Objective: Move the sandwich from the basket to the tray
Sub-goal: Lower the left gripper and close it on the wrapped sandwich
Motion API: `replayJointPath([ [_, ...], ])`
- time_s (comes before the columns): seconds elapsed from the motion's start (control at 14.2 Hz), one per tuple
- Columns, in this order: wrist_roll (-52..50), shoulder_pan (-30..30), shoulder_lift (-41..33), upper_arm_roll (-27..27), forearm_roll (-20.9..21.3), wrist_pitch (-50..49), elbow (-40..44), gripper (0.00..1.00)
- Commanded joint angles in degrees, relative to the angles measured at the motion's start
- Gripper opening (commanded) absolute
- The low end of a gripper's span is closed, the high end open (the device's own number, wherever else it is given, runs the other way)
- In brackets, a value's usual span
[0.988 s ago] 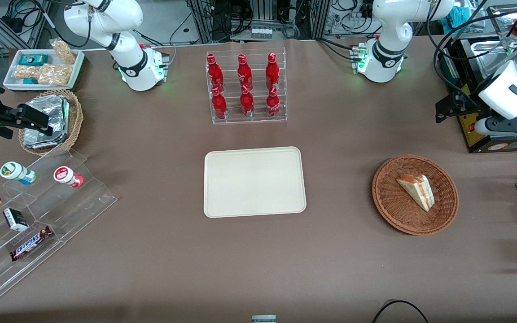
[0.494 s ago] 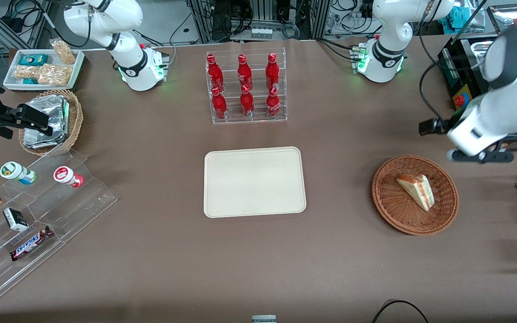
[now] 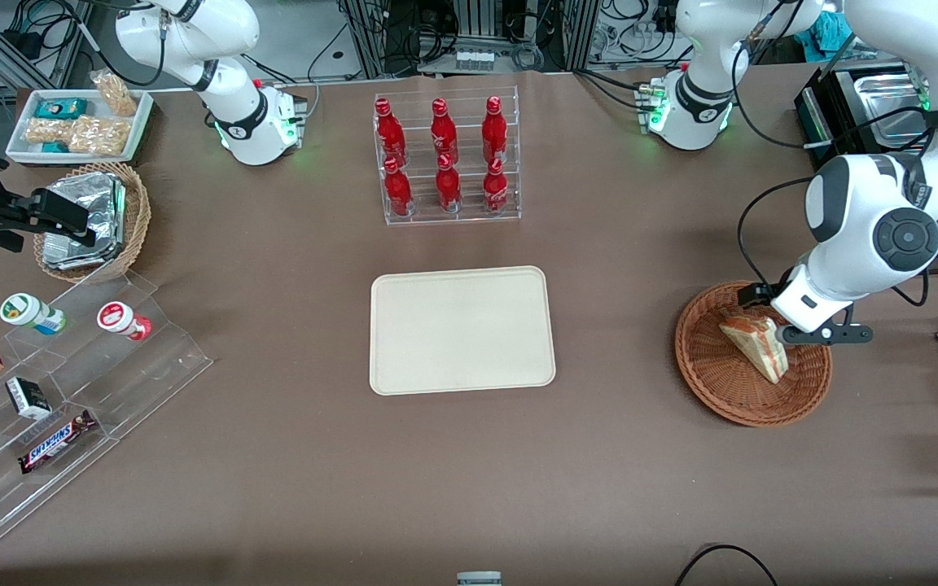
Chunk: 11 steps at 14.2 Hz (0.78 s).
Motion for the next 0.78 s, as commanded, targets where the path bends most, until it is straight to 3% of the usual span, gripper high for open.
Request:
replayJointPath([
  [0.0, -9.98, 1.72, -0.81, -0.38, -1.36, 2.57, -1.24, 1.00],
  [0.35, -35.82, 1.46, 1.74, -0.47, -6.64, 11.35, -1.32, 1.00],
  [0.71, -37.88, 1.37, 6.48, -0.47, -6.21, 15.32, -1.24, 1.00],
])
